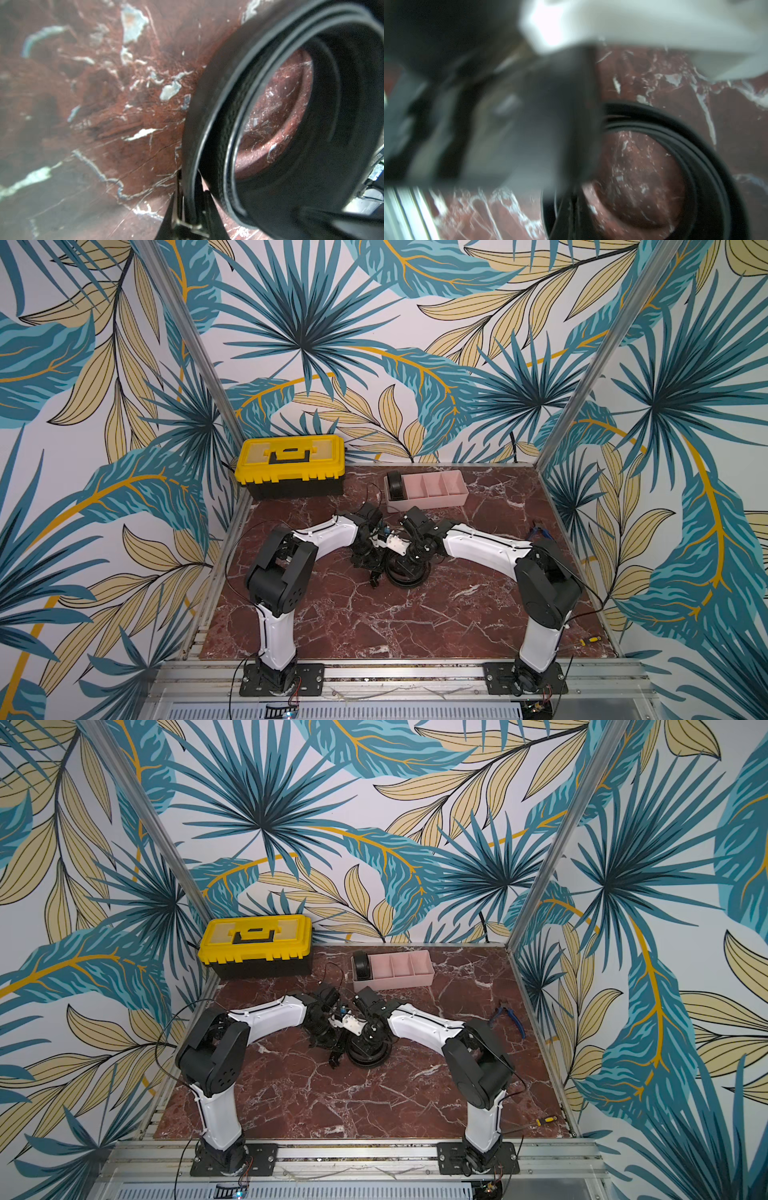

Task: Place the belts into the storage roll
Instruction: Roll the belt at the center of the board.

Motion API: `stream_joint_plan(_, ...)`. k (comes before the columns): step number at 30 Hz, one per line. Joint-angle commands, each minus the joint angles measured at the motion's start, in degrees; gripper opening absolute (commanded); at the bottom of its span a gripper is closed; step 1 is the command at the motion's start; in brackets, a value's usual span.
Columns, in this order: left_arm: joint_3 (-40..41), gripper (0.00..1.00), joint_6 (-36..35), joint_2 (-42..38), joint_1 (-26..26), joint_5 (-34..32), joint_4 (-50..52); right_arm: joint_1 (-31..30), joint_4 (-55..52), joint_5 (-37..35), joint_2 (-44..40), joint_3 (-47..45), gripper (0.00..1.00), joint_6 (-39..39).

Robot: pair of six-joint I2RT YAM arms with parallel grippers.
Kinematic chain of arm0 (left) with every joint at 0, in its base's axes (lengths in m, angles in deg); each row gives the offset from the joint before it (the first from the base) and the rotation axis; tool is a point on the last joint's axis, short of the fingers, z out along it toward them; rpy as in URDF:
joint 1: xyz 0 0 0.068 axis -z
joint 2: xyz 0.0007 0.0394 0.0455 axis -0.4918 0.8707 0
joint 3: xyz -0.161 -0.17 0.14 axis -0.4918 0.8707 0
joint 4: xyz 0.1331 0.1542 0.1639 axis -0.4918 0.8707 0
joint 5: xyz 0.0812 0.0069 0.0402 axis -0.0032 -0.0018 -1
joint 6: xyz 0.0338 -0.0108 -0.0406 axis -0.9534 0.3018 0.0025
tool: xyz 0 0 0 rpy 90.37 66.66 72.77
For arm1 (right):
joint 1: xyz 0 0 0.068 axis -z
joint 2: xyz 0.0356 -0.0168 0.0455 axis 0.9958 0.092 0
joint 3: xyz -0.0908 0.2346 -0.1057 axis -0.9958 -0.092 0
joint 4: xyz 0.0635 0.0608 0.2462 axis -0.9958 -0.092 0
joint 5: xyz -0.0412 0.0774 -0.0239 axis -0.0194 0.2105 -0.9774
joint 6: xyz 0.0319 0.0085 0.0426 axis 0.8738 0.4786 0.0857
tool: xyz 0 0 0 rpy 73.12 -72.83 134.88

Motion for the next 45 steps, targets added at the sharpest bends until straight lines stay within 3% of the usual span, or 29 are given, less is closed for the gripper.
stream_joint_plan(1, -0.8, 0.03, 3.9, -0.4, 0.0, -2.6, 0.9, -0.2, -1.0, -2.4, 5.0, 4.9, 0.0, 23.2)
stream_joint_plan(6, -0.9, 0.02, 8.7, -1.5, -0.8, -5.0, 0.9, 0.4, -3.9, -6.1, 9.6, 10.6, 0.0, 33.0)
stream_joint_plan(9, -0.6, 0.02, 10.4, -2.7, -1.1, -5.6, 0.9, 2.2, 5.4, -6.3, 9.4, 7.9, 0.0, 46.4)
stream_joint_plan(15, 0.7, 0.03, 14.7, -5.7, -1.3, -6.8, 0.9, 3.3, 21.7, -14.0, 9.0, 2.5, 0.0, 70.0)
stream_joint_plan(21, 3.5, 0.05, 18.6, -6.7, -0.5, -6.2, 0.8, 3.2, 27.0, -17.5, 13.5, 4.5, 0.0, 86.4)
stream_joint_plan(23, 4.6, 0.06, 18.9, -6.9, 0.1, -4.9, 0.1, 3.0, 27.7, -18.9, 14.6, 6.1, 0.0, 88.9)
stream_joint_plan(27, 8.6, 0.09, 22.4, -5.6, 0.5, 5.0, -5.7, 2.8, 28.6, -20.0, 15.1, 7.3, 0.0, 92.2)
stream_joint_plan(30, 10.7, 0.18, 25.0, -6.2, 0.8, 8.6, -10.5, 2.8, 25.8, -20.1, 14.4, 7.1, 0.0, 91.1)
stream_joint_plan(32, 10.4, 0.27, 24.8, -7.9, 0.8, 7.7, -10.6, 2.8, 25.8, -20.2, 13.7, 5.1, 0.0, 91.1)
stream_joint_plan(36, 9.0, 0.57, 22.9, -10.9, 0.2, 8.4, -10.5, 2.7, 28.3, -18.8, 13.0, 0.7, 0.0, 92.0)
stream_joint_plan(41, 9.3, 0.61, 23.9, -15.5, -3.8, 9.4, -9.7, 2.7, 29.7, -18.3, 12.7, -1.8, 0.0, 91.9)
stream_joint_plan(45, 7.5, 0.64, 22.3, -20.2, -7.5, 2.7, -4.7, 2.7, 30.4, -17.9, 12.9, -1.6, 0.0, 92.5)
